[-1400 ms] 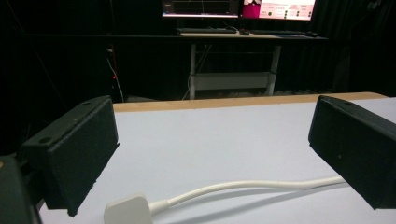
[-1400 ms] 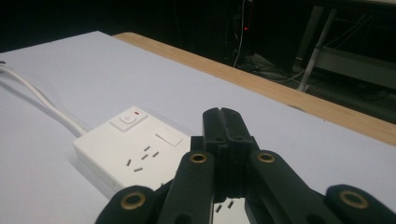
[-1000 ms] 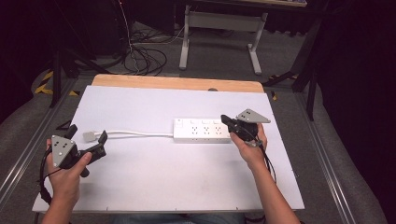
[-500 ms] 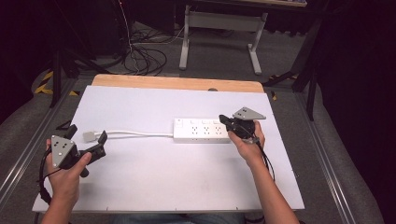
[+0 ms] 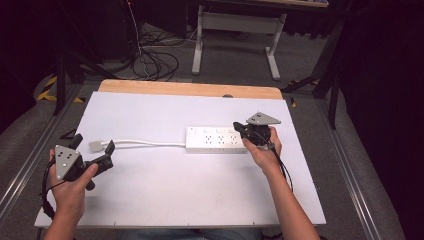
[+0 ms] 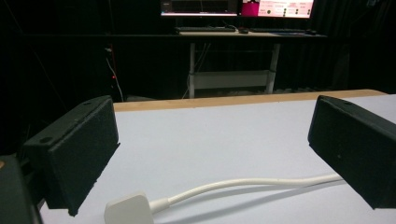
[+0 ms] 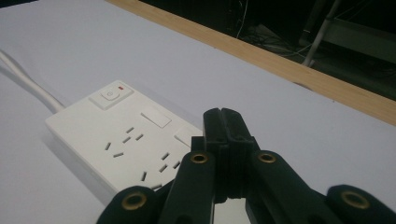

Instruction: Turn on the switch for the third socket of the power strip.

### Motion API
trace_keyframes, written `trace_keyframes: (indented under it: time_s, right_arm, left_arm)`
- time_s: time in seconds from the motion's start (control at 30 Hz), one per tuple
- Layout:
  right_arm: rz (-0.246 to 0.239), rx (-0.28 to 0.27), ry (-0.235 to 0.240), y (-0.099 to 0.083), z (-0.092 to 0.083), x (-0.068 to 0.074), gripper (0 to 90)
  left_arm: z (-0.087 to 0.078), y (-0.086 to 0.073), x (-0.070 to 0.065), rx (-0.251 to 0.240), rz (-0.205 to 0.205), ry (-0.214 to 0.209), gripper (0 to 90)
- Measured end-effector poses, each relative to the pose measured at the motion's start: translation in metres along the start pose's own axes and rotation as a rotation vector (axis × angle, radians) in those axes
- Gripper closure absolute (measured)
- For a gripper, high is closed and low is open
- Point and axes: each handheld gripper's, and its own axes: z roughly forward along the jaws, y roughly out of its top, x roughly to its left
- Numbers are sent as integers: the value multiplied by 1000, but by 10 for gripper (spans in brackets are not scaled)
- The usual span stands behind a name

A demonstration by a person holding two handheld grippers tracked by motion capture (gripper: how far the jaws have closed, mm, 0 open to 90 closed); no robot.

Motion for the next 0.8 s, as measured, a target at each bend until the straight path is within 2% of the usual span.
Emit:
trace_keyframes:
  time_s: [0.13, 0.3, 0.8]
  right_arm:
    - [10, 5, -1, 0, 3, -2, 900]
    - [-10, 28, -5, -1, 9, -2, 900]
    - [-10, 48, -14, -4, 13, -5, 900]
  left_arm:
    - [0, 0, -1, 0, -1, -3, 25]
    - [1, 0, -1, -3, -2, -2, 26]
    - [0, 1, -1, -6, 3, -10, 26]
